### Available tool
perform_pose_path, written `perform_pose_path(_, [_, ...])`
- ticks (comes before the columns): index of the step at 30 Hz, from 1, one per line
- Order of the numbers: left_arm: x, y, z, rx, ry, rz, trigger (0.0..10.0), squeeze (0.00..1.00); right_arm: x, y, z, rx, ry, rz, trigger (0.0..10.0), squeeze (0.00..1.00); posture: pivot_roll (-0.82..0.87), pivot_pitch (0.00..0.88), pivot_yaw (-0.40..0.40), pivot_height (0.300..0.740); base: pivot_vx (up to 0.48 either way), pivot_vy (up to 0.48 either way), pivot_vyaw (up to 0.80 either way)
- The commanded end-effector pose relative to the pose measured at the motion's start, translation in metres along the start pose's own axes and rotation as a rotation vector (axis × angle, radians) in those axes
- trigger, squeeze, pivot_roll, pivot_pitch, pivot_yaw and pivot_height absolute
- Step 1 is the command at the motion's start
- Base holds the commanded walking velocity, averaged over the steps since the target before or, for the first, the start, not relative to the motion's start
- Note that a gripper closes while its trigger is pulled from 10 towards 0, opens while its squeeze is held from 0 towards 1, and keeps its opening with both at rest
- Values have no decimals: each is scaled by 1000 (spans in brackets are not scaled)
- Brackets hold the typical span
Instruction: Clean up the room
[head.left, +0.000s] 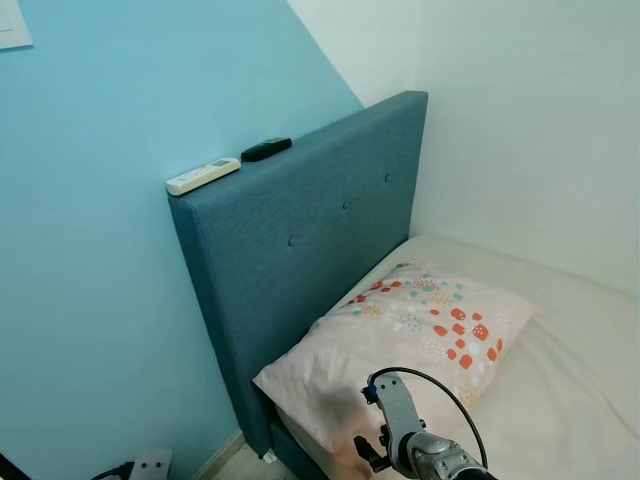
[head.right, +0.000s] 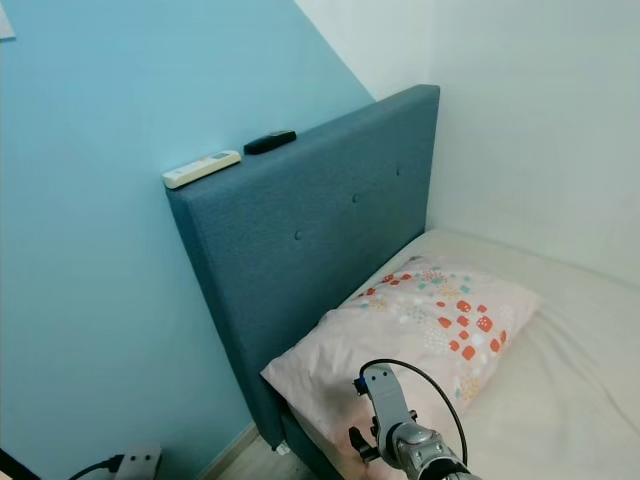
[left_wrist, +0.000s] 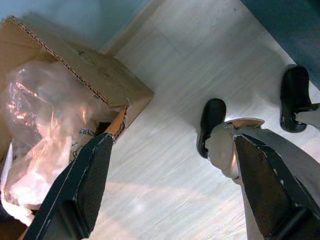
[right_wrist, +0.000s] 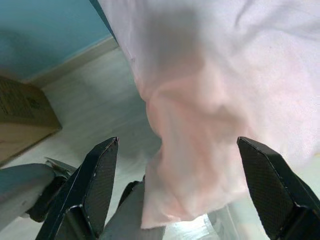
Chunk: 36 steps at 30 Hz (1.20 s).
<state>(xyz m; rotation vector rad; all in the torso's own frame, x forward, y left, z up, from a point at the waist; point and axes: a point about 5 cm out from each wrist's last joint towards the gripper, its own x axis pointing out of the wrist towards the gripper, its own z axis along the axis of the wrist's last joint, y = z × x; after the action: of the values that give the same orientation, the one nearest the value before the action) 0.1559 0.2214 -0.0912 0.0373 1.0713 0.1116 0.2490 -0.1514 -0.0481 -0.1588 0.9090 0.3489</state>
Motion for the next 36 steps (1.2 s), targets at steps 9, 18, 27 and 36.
perform_pose_path(9, [0, -2, 0, 14, 4, -3, 10000, 0, 1, 2, -1, -12, 13, 0, 10000, 0, -103, 0, -33, 740, -274, 0, 0])
perform_pose_path(18, [0, -3, -2, 19, 12, -4, 10000, 0, 1, 3, -2, -5, 14, -1, 10000, 0, -107, 0, -31, 740, -294, 0, 0])
perform_pose_path(27, [0, -2, -5, 21, 17, -4, 10000, 0, 1, 3, -2, -2, 15, 0, 10000, 0, -108, 0, -31, 740, -254, 0, 0])
perform_pose_path(36, [-1, 0, -9, 27, 22, -4, 10000, 0, 1, 2, -3, 9, 17, -4, 10000, 0, -108, 0, -31, 740, -243, 0, 0])
